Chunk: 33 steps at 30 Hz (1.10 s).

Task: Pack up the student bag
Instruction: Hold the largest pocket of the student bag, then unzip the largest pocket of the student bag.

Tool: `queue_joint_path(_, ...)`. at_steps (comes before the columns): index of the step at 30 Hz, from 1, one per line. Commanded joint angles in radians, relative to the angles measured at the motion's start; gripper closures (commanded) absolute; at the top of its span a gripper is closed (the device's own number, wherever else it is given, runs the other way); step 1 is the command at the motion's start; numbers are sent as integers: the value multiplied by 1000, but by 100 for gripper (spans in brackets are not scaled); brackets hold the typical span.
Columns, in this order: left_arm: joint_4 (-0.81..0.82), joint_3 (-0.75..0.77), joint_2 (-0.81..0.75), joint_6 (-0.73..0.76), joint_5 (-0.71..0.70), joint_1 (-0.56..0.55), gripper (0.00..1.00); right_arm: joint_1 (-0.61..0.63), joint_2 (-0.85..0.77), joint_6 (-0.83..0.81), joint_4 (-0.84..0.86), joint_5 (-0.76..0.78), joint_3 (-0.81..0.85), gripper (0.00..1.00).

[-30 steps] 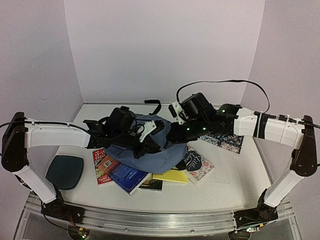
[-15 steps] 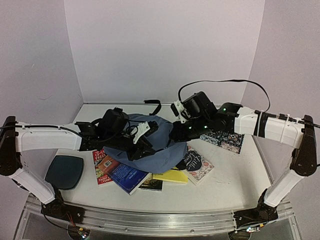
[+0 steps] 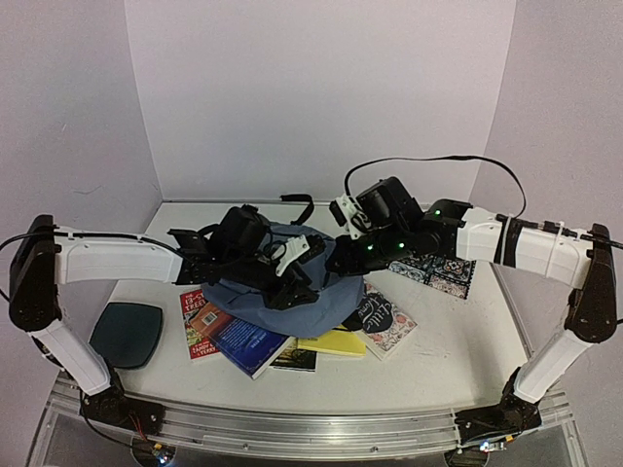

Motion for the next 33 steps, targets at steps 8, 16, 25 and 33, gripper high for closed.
queue_joint_path(8, -41, 11, -26, 11, 27, -3, 100, -32, -23, -20, -25, 165, 4, 100)
queue_joint_path(16, -88, -131, -180, -23, -30, -3, 100, -271, -40, 29, -46, 206, -52, 100)
queue_joint_path(25, -111, -226, -305, -77, -129, -3, 89, -280, 75, -29, 12, -8, 68, 100)
queue_joint_path(33, -25, -128, -246, -183, -132, -3, 45, -171, 51, -23, 58, -80, 72, 100)
